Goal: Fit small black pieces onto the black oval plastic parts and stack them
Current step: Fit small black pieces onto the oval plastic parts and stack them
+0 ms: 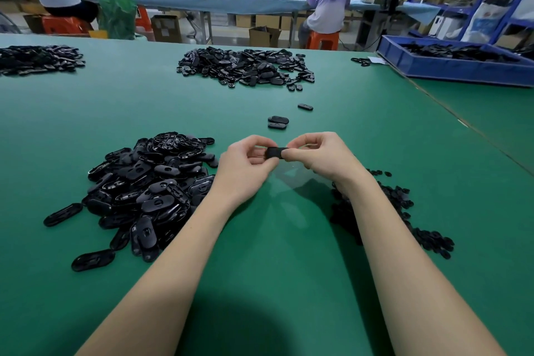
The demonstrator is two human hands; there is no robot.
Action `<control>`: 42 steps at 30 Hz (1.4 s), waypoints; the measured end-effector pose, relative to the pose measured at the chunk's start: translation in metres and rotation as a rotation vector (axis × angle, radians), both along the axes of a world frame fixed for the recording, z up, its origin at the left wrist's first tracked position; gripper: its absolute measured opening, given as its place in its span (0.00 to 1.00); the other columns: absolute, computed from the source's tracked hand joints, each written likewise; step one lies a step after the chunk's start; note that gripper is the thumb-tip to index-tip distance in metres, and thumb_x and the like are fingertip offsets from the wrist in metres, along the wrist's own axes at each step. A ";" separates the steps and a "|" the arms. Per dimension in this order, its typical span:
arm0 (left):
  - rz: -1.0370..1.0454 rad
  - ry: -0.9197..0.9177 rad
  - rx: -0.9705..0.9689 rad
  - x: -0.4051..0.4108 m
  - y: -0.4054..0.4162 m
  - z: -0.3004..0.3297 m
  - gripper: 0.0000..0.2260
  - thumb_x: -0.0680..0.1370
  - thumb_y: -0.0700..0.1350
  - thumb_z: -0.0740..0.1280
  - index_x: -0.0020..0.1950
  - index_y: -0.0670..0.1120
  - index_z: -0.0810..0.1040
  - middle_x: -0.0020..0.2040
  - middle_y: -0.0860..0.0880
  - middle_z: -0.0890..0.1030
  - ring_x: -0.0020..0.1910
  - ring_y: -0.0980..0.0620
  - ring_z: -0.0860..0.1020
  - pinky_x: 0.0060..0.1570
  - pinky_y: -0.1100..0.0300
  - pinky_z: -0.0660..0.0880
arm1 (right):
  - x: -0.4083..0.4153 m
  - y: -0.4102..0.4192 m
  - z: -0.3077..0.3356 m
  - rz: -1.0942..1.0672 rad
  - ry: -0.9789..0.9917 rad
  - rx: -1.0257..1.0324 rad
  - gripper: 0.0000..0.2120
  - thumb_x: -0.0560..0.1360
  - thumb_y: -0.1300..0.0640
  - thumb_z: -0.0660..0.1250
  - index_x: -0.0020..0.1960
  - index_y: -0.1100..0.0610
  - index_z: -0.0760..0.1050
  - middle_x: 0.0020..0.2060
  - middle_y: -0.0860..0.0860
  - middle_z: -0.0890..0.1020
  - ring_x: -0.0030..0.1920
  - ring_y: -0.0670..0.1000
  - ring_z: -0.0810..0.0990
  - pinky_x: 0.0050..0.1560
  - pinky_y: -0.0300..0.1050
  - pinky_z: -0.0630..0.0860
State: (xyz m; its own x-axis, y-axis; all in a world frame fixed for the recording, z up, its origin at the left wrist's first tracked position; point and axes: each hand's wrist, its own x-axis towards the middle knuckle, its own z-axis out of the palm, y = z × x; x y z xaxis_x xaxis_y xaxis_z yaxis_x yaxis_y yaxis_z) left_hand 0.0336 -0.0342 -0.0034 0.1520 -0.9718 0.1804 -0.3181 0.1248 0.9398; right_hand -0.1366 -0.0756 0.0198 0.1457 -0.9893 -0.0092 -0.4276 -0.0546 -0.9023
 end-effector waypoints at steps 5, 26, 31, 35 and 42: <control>0.019 -0.357 -0.063 0.005 -0.005 0.001 0.08 0.73 0.40 0.74 0.49 0.51 0.86 0.44 0.57 0.85 0.39 0.63 0.81 0.40 0.79 0.70 | -0.005 -0.005 0.000 0.024 0.064 0.064 0.05 0.73 0.51 0.76 0.46 0.50 0.83 0.36 0.44 0.87 0.28 0.42 0.74 0.33 0.38 0.69; 0.215 -0.378 0.214 -0.009 -0.137 0.019 0.13 0.74 0.50 0.74 0.58 0.53 0.79 0.55 0.50 0.81 0.55 0.49 0.79 0.56 0.55 0.78 | -0.003 -0.014 -0.014 0.041 0.342 -0.021 0.11 0.74 0.40 0.71 0.50 0.46 0.80 0.43 0.45 0.86 0.46 0.46 0.82 0.49 0.44 0.78; 0.165 -0.262 0.105 0.011 -0.099 0.029 0.10 0.75 0.53 0.72 0.54 0.51 0.80 0.51 0.51 0.83 0.52 0.49 0.81 0.50 0.53 0.80 | -0.002 -0.010 -0.008 0.059 0.343 -0.041 0.08 0.75 0.44 0.71 0.48 0.47 0.81 0.41 0.44 0.87 0.44 0.45 0.82 0.44 0.42 0.76; 0.024 -0.329 0.129 0.036 -0.053 0.040 0.07 0.78 0.55 0.69 0.51 0.53 0.81 0.49 0.54 0.83 0.40 0.55 0.81 0.34 0.63 0.72 | 0.005 -0.006 -0.001 0.125 0.396 -0.066 0.06 0.75 0.46 0.70 0.46 0.48 0.82 0.40 0.45 0.87 0.43 0.46 0.83 0.44 0.42 0.77; -0.153 -0.570 0.174 0.064 -0.011 0.055 0.03 0.79 0.48 0.68 0.51 0.54 0.82 0.49 0.55 0.83 0.34 0.60 0.80 0.36 0.66 0.76 | 0.021 0.002 0.001 0.226 0.452 -0.084 0.04 0.76 0.48 0.71 0.46 0.47 0.82 0.40 0.45 0.87 0.40 0.44 0.83 0.39 0.39 0.74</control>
